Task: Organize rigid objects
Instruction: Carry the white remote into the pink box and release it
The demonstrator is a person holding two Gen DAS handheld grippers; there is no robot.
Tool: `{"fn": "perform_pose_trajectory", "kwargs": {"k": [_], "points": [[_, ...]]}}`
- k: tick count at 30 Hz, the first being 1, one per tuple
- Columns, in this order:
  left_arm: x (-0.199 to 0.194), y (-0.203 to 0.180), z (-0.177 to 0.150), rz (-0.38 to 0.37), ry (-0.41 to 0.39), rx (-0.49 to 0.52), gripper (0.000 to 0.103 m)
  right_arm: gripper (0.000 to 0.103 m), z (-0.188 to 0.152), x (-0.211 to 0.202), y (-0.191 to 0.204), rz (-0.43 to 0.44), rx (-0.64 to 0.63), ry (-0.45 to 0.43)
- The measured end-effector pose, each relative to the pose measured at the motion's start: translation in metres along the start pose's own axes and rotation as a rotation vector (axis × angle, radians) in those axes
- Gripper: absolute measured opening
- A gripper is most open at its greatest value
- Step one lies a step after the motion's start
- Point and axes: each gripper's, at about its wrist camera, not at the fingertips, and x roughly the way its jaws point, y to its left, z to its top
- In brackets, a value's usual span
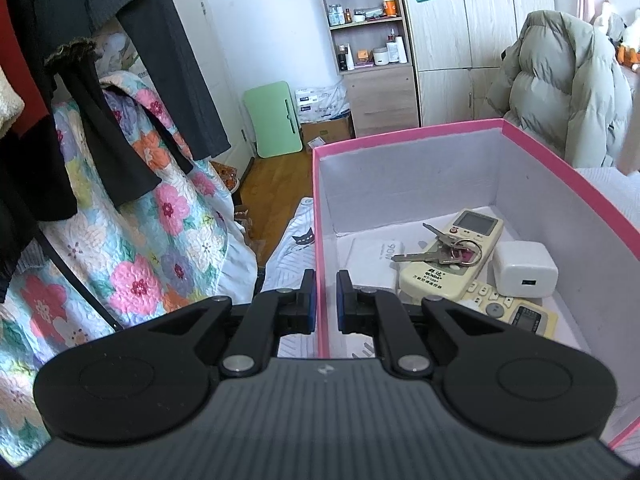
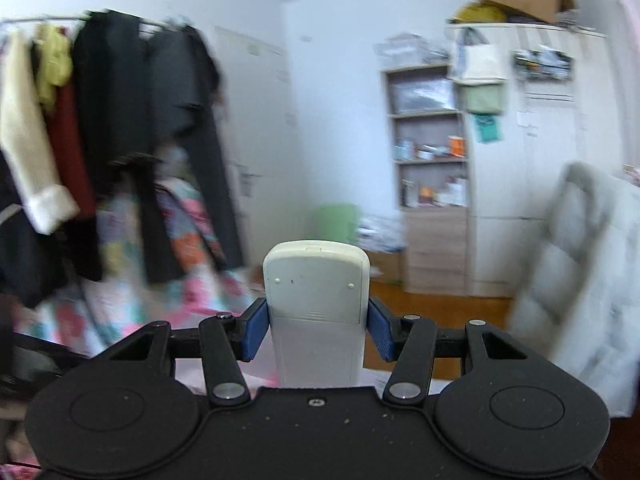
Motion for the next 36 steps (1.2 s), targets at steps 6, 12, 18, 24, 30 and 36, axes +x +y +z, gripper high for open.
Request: {"fn": "perform_pose_trajectory", "kwargs": {"k": [6, 12, 18, 24, 30, 36], "points": [[0.000, 0.001, 0.000, 0.000, -0.007, -0.003, 0.008, 0.058, -0.011, 0.046, 0.035, 0.097, -0.018, -0.010], [0.000, 0.002, 0.000, -0.001, -0.008, -0.004, 0.008, 0.058, -0.008, 0.096, 0.050, 0.136, -0.029, -0.006], [-0.001, 0.005, -0.001, -0.015, -0.016, -0.022, 0.008, 0.058, -0.023, 0.127, 0.061, 0.056, -0.144, 0.153], [0.000, 0.004, -0.002, -0.019, -0.022, -0.017, 0.008, 0.058, -0.044, 0.093, 0.072, -0.024, -0.187, 0.249], [0.000, 0.006, -0.003, -0.026, -0.024, -0.034, 0.008, 0.058, -0.056, 0.075, 0.083, -0.034, -0.260, 0.294], [0.000, 0.004, -0.003, -0.016, -0.022, -0.020, 0.008, 0.058, -0.065, 0.076, 0.094, -0.068, -0.337, 0.331]]}}
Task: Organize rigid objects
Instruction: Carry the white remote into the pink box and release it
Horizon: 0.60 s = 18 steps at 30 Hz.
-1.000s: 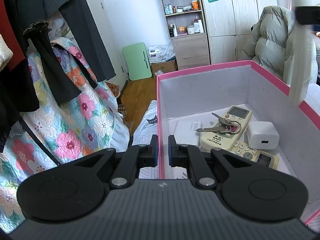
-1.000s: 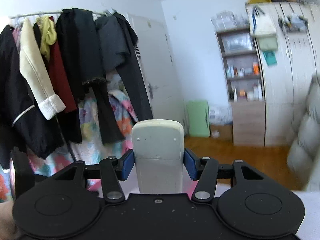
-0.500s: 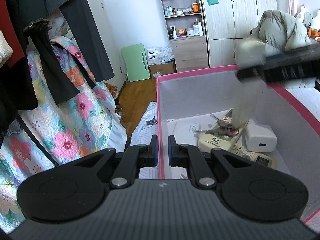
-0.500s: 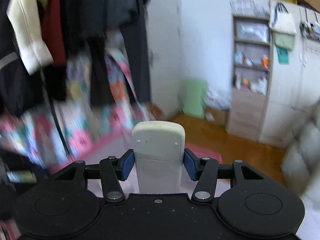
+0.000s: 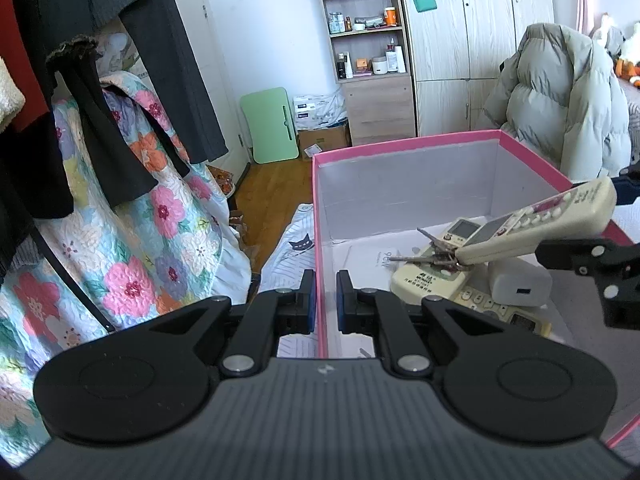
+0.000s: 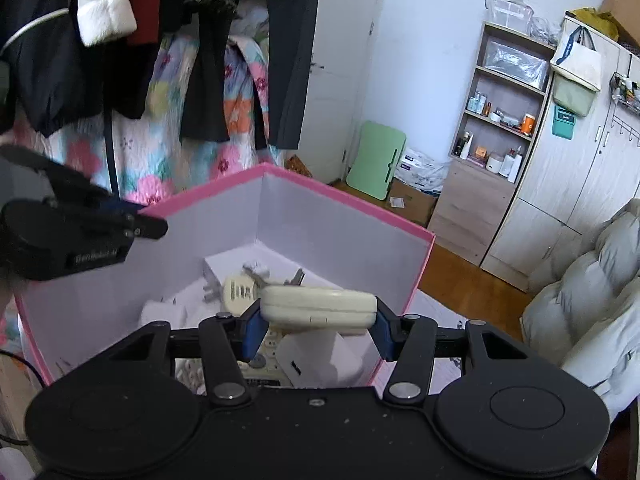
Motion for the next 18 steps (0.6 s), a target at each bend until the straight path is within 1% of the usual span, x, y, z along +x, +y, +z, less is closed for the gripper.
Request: {"fn": "perform_pose_trajectory", "kwargs": {"k": [3, 7, 8, 9, 12, 13, 15, 18], "points": [[0.000, -0.001, 0.000, 0.004, 0.000, 0.006, 0.008, 0.058, -0.001, 0.005, 0.001, -0.022, -0.018, 0.016], [0.000, -0.003, -0.001, 0.002, 0.000, 0.003, 0.008, 0.057, 0.000, 0.015, 0.001, -0.012, -0.009, 0.043], [0.000, -0.002, 0.000, 0.001, 0.000, 0.003, 0.008, 0.056, 0.000, 0.016, 0.001, 0.003, -0.009, 0.048], [0.000, -0.004, 0.000, 0.005, 0.000, 0.005, 0.008, 0.053, 0.001, 0.017, 0.002, -0.001, -0.016, 0.052], [0.000, -0.004, -0.002, 0.000, 0.000, 0.000, 0.008, 0.053, 0.004, 0.015, 0.003, -0.044, -0.016, 0.035], [0.000, -0.004, -0.002, -0.001, 0.000, 0.000, 0.008, 0.053, 0.004, 0.013, 0.002, -0.044, -0.007, 0.026], [0.000, -0.005, -0.001, 0.003, 0.000, 0.006, 0.008, 0.055, 0.005, 0.003, -0.004, -0.021, 0.039, -0.010], [0.000, -0.005, -0.001, 0.000, 0.000, 0.001, 0.008, 0.055, 0.001, -0.015, -0.012, 0.001, 0.112, -0.036]]}}
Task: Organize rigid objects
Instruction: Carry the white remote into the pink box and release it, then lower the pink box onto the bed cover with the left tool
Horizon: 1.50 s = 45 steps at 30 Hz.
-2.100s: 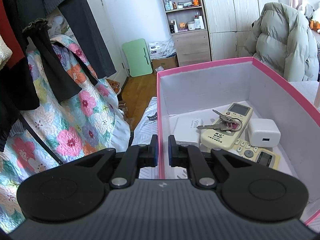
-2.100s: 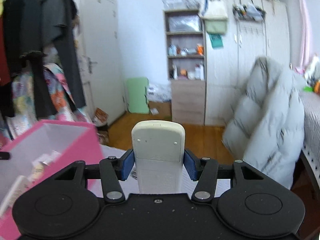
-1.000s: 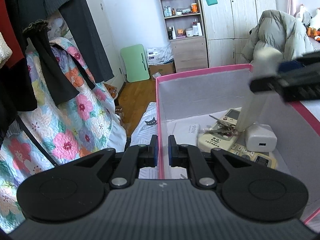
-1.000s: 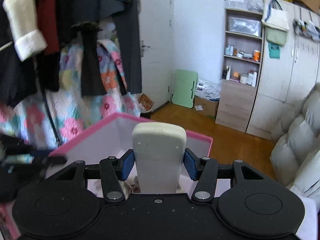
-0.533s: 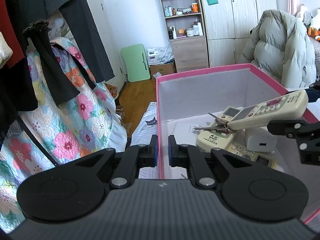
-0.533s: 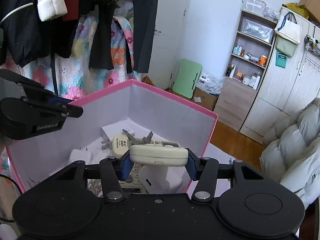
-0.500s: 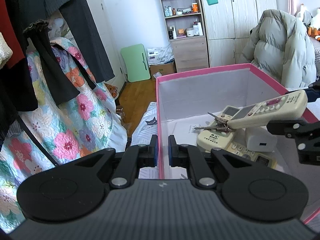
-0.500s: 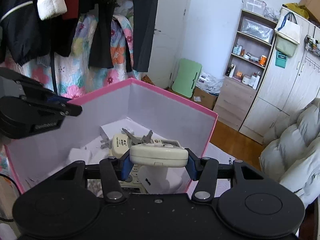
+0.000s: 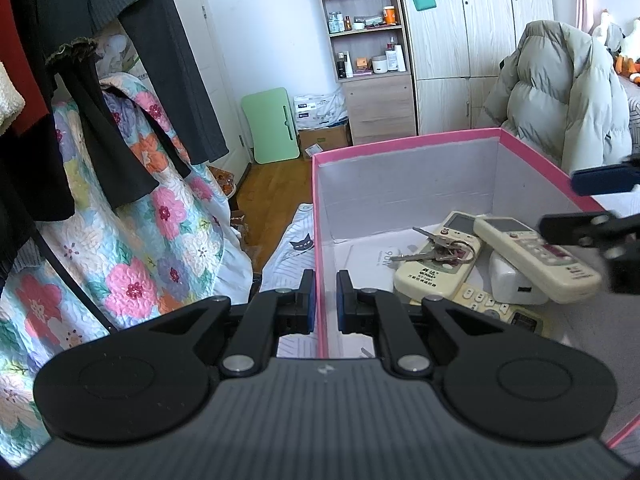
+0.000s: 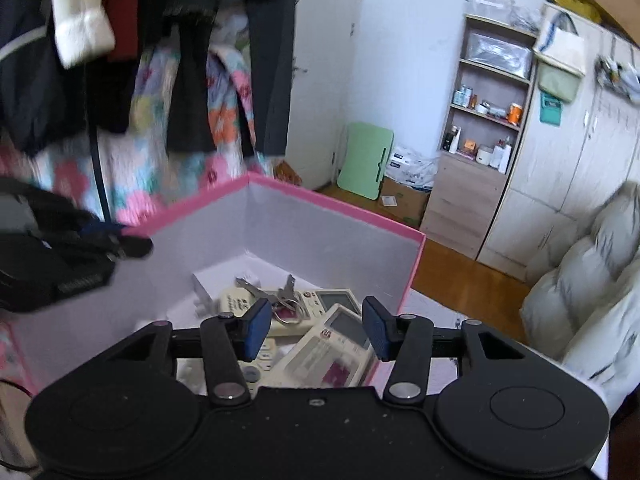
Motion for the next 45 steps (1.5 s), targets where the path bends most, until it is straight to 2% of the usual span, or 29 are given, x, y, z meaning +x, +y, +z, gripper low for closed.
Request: {"fn": "perform_pose_trajectory", "kwargs": {"k": [6, 10, 15, 20, 23, 26, 28, 30, 33, 34, 36, 43, 45], "points": [[0.000, 0.001, 0.000, -0.001, 0.003, -0.004, 0.008, 0.056, -0.013, -0.036, -0.018, 0.082, 0.173, 0.002], [0.001, 0.007, 0.000, -0.016, 0.018, -0.043, 0.008, 0.057, -0.019, -0.049, -0.027, 0.111, 0.235, -0.003], [0.000, 0.007, 0.005, 0.006, 0.044, -0.038, 0.009, 0.057, -0.020, -0.057, -0.032, 0.077, 0.234, -0.010], [-0.021, -0.002, 0.016, 0.022, 0.014, 0.002, 0.011, 0.058, -0.023, -0.062, -0.037, 0.062, 0.242, -0.005], [-0.042, -0.001, 0.023, -0.002, -0.011, -0.014, 0.011, 0.059, -0.022, -0.068, -0.038, 0.060, 0.252, -0.016], [-0.066, -0.003, 0.028, 0.012, -0.047, -0.022, 0.012, 0.061, -0.021, -0.077, -0.039, 0.051, 0.253, -0.035], [-0.079, -0.004, 0.028, 0.023, -0.056, -0.043, 0.018, 0.062, -0.021, -0.083, -0.040, 0.044, 0.262, -0.043], [-0.090, -0.008, 0.027, 0.063, -0.056, -0.061, 0.041, 0.064, -0.021, -0.089, -0.040, 0.039, 0.277, -0.054], [-0.104, -0.014, 0.023, 0.068, -0.066, -0.070, 0.046, 0.067, -0.022, -0.101, -0.040, 0.034, 0.286, -0.068], [-0.108, -0.016, 0.022, 0.056, -0.064, -0.078, 0.047, 0.068, -0.022, -0.105, -0.040, 0.031, 0.286, -0.071], [-0.116, -0.020, 0.019, 0.032, -0.056, -0.096, 0.056, 0.068, -0.023, -0.112, -0.039, 0.023, 0.283, -0.072], [-0.142, -0.037, 0.006, -0.034, -0.030, -0.119, 0.069, 0.068, -0.030, -0.135, -0.038, -0.013, 0.288, -0.057], [-0.148, -0.040, 0.002, -0.045, -0.020, -0.127, 0.076, 0.069, -0.033, -0.143, -0.040, -0.023, 0.288, -0.056]]}}
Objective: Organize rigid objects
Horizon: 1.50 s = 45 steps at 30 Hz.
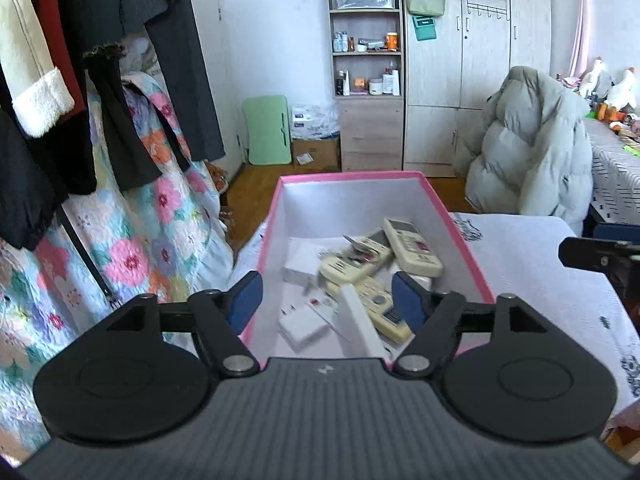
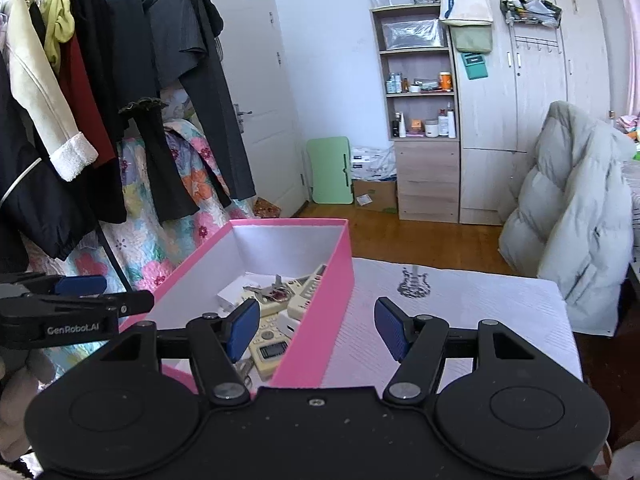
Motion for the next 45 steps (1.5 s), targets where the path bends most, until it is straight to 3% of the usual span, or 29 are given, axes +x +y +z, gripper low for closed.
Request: {"fn": "perform_pose_trajectory", "kwargs": {"k": [8, 12, 18, 21, 22, 26, 37, 45], "points": [[-0.012, -0.012, -0.010, -0.004, 0.072, -0.031, 0.091, 0.073, -0.012, -0.026, -0.010, -0.036, 0.014, 0.000], [-0.025, -0.020, -0.010, 0.010, 0.059, 0.001, 0.103, 0.073, -0.014, -0.033, -0.014, -0.039, 0.028, -0.008], [-0.040, -0.027, -0.010, 0.003, 0.050, -0.004, 0.103, 0.075, -0.014, -0.045, -0.013, -0.071, 0.012, -0.016], [-0.039, -0.027, -0.015, 0.000, 0.069, -0.035, 0.103, 0.098, -0.018, -0.052, -0.008, -0.111, -0.029, -0.027], [-0.038, -0.028, -0.017, 0.005, 0.080, -0.041, 0.103, 0.100, -0.019, -0.055, -0.006, -0.138, -0.050, -0.036], [-0.035, -0.027, -0.024, 0.037, 0.107, -0.059, 0.103, 0.103, -0.023, -0.062, -0.005, -0.184, -0.046, -0.037], [-0.049, -0.037, -0.024, 0.008, 0.111, -0.052, 0.103, 0.103, -0.034, -0.061, -0.012, -0.193, 0.066, 0.044], [-0.054, -0.039, -0.025, -0.009, 0.118, -0.054, 0.103, 0.103, -0.032, -0.069, -0.012, -0.176, 0.066, 0.063]]}}
